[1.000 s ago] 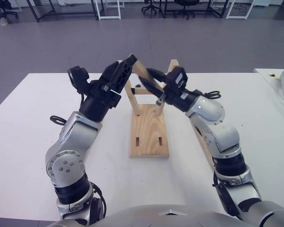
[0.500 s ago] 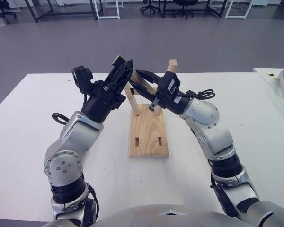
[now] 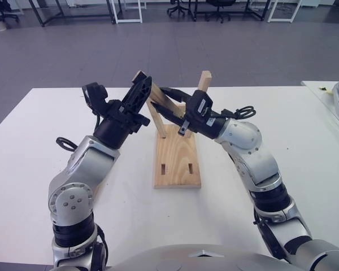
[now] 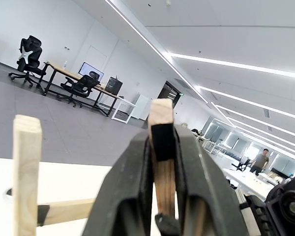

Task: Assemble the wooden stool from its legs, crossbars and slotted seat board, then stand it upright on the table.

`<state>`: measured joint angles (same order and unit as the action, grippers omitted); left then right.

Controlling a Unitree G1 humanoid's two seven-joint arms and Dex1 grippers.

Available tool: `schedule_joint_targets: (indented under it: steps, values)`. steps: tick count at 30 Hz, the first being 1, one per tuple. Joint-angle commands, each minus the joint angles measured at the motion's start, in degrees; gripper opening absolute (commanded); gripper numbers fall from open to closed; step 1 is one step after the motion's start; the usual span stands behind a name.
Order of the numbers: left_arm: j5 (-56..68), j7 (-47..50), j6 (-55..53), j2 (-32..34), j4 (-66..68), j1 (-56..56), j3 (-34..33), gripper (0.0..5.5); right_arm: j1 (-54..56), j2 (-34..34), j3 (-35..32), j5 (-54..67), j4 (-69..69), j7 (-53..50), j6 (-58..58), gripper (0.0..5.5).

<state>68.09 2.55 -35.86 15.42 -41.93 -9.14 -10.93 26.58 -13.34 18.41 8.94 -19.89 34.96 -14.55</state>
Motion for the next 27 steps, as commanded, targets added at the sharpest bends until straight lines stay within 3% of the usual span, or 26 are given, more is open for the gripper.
schedule_joint_targets:
  steps: [1, 3, 5, 10, 18, 27]
  values:
    - [-4.9, -6.8, 2.8, 6.9, -1.1, 12.4, -9.6, 0.41, -5.7, -6.5, 4.5, -4.4, 1.2, 4.0, 0.2, 2.57]
    - [-11.8, -13.3, 6.7, 11.1, 5.4, 19.5, -16.7, 0.4, -8.4, -8.6, 4.4, -6.7, 4.1, 3.8, 2.3, 3.01]
    - [-21.4, -21.3, 13.1, 14.4, 13.3, 27.1, -20.7, 0.4, -9.8, -9.6, 3.4, -8.2, 7.9, 2.9, 4.7, 3.05]
    - [-23.0, -33.2, 23.4, 10.9, 31.4, 27.9, -25.1, 0.4, -13.0, -9.4, 2.4, -9.4, 14.6, 1.6, 9.5, 3.05]
    - [-16.8, -36.4, 23.7, 7.0, 34.3, 22.0, -25.6, 0.4, -14.2, -8.5, 1.8, -10.2, 17.2, 1.1, 12.4, 3.05]
    - [-24.7, -37.1, 25.5, 5.6, 37.7, 21.8, -18.6, 0.4, -14.1, -7.8, 1.5, -10.8, 18.7, 0.7, 13.4, 3.05]
